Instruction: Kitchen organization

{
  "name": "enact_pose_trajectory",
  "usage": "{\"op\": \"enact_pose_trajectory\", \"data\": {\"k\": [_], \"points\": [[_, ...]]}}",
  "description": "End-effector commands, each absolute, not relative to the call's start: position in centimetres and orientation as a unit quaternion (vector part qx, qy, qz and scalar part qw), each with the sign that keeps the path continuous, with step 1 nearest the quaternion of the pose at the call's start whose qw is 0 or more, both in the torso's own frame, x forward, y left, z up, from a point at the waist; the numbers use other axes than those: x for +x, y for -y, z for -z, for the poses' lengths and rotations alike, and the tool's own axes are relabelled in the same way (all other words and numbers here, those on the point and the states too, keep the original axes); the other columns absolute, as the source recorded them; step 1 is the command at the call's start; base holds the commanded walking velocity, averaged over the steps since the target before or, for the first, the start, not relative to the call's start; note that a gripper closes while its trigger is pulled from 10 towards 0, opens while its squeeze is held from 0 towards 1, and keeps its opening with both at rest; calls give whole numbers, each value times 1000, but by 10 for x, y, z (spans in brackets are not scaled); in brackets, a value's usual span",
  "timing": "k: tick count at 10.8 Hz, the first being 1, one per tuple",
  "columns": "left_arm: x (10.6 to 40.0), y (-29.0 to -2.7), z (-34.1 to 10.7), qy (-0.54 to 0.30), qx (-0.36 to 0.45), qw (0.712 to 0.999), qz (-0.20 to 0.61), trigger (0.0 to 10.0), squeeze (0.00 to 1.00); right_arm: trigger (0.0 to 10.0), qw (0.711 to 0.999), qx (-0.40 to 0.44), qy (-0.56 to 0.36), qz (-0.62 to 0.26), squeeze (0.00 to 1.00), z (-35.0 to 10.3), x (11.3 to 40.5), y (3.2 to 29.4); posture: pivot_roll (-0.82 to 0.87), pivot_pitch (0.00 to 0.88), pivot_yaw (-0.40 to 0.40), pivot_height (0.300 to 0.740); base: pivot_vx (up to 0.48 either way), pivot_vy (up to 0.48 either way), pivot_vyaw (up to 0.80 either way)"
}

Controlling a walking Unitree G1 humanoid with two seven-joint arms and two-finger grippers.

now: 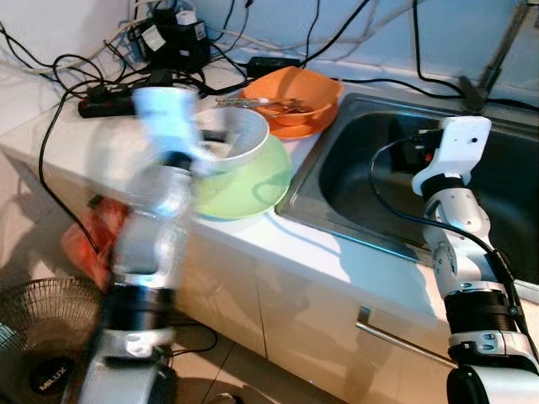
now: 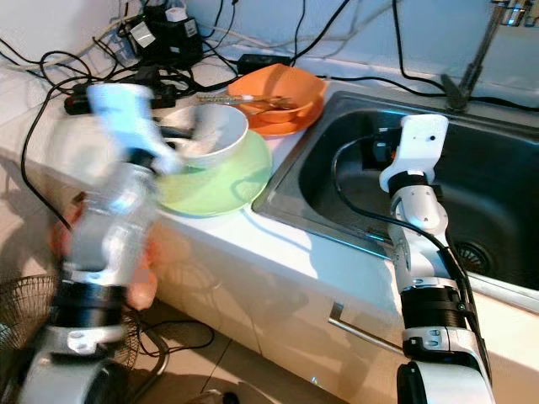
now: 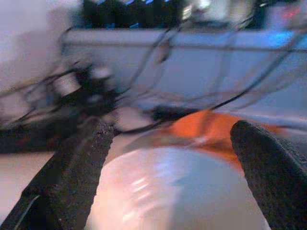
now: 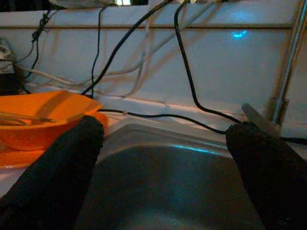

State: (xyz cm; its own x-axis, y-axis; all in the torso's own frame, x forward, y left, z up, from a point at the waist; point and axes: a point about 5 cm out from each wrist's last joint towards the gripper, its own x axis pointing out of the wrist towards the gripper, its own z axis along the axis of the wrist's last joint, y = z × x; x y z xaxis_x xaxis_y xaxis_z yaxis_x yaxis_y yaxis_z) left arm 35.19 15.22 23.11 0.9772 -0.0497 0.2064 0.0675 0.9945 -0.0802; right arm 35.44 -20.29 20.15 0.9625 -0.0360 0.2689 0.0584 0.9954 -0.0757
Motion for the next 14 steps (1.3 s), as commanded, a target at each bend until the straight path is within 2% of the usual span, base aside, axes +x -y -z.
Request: {"op": "enact_pose_trajectory", "data": {"k": [1, 3, 4, 6, 8, 10, 14], "points": [[356, -161, -227, 78, -34, 996, 4, 10000, 0, 10000, 988, -33, 148, 17, 1000, -211, 355, 199, 30, 35, 87, 740, 0, 0, 0], [359, -171, -222, 55, -13, 998, -8, 10000, 0, 10000, 988, -30, 149, 16, 1000, -213, 354, 198, 31, 38, 87, 740, 0, 0, 0], [364, -160, -220, 35, 54, 995, 77, 10000, 0, 10000, 988, -25, 150, 15, 1000, -214, 355, 196, 32, 40, 87, 740, 0, 0, 0], [366, -159, -217, 20, 85, 992, 95, 10000, 0, 10000, 989, -23, 148, 15, 1000, -213, 354, 196, 28, 42, 90, 740, 0, 0, 0], [373, -177, -202, -6, 6, 999, 40, 10000, 0, 10000, 989, -24, 146, 17, 1000, -212, 353, 198, 24, 43, 88, 740, 0, 0, 0], [377, -185, -200, -9, -18, 1000, 12, 10000, 0, 10000, 989, -24, 147, 18, 1000, -213, 353, 199, 21, 41, 88, 740, 0, 0, 0], [390, -193, -196, -37, -126, 991, -1, 10000, 0, 10000, 989, -23, 146, 18, 1000, -213, 352, 199, 14, 42, 87, 740, 0, 0, 0]]}}
